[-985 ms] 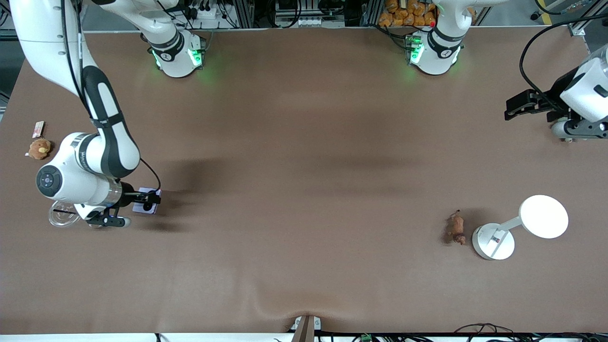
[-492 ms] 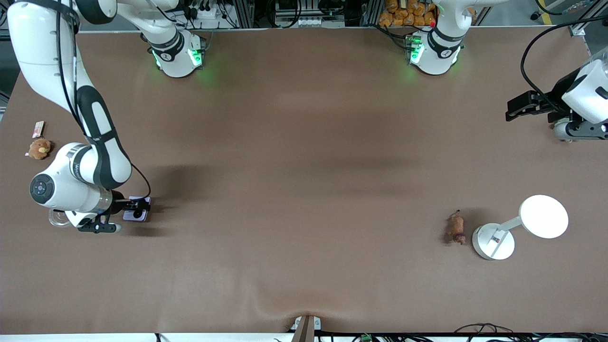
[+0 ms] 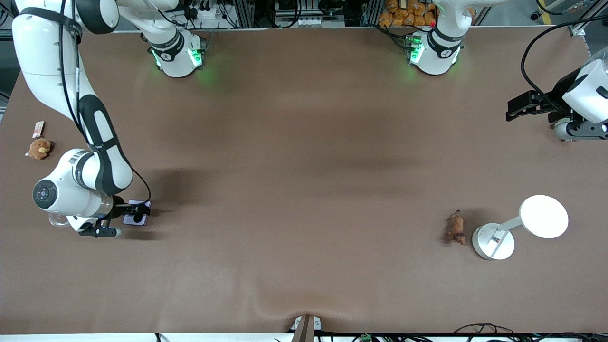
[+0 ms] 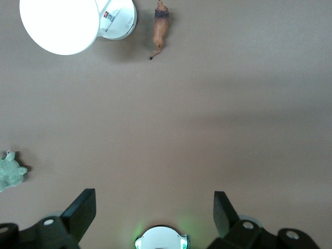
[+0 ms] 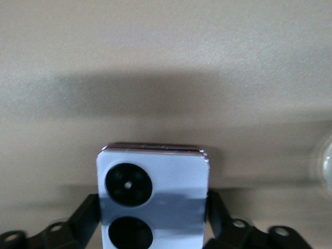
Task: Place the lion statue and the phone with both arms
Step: 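Lower the phone beside the glass cup and open the right gripper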
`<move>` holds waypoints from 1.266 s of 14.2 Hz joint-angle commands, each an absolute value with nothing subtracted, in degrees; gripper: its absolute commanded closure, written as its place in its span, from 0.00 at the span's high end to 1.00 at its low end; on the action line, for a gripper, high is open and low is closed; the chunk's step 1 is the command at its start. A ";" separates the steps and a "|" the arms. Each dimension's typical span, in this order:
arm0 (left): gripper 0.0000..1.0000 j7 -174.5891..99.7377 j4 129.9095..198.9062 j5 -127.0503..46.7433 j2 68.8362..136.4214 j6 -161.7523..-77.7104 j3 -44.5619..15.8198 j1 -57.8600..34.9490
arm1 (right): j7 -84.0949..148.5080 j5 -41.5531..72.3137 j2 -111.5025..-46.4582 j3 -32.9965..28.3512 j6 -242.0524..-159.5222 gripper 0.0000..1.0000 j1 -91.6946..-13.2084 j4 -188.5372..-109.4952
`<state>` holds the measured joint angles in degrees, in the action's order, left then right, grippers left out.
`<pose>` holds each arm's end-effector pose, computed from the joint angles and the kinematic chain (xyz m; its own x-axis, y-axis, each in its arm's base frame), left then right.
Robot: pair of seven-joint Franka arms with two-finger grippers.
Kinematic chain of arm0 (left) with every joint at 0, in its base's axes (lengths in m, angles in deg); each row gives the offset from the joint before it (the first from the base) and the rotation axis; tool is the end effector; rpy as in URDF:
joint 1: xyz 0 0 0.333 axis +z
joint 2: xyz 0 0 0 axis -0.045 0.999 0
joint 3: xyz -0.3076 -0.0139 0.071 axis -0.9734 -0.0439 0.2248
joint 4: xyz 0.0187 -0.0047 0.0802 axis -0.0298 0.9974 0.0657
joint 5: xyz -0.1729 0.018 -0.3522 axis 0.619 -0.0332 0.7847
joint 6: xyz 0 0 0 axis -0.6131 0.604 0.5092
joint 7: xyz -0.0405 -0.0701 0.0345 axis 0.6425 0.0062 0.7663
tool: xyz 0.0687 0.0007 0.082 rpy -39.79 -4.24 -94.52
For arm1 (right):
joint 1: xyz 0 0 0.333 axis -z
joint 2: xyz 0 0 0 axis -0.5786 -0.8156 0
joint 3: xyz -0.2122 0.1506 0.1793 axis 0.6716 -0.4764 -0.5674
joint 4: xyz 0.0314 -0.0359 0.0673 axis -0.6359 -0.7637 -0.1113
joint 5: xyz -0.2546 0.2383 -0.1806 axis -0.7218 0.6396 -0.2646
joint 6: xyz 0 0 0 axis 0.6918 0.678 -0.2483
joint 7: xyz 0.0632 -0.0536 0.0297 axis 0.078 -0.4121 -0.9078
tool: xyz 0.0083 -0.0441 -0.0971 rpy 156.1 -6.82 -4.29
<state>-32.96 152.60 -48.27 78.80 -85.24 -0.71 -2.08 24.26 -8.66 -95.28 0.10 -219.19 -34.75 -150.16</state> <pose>0.5481 -0.0401 0.6151 0.9915 -0.0382 -0.1243 -0.0368 -0.9992 0.0134 0.6486 -0.0864 0.1710 0.9952 -0.0540 -0.0815 -0.0605 -0.9950 -0.0790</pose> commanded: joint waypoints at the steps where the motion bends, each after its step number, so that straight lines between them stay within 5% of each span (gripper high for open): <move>1: 1.00 -32.29 151.53 -47.48 78.85 -85.62 -0.53 -1.97 | 24.32 -8.99 -95.86 -0.92 -217.89 1.00 -32.98 -147.21; 13: 1.00 -25.17 150.83 -49.15 77.62 -85.71 -0.44 -0.74 | 23.70 -10.22 -84.97 -0.30 -187.05 1.00 -35.18 -131.84; 18: 1.00 -25.17 151.27 -49.15 77.10 -85.63 -0.44 -0.74 | 23.79 -10.39 -84.35 -0.13 -166.23 1.00 -34.74 -114.26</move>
<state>-26.29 150.77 -48.44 78.32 -85.85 -0.32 -0.94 24.15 -9.51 -83.72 -0.06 -172.00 -35.41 -120.71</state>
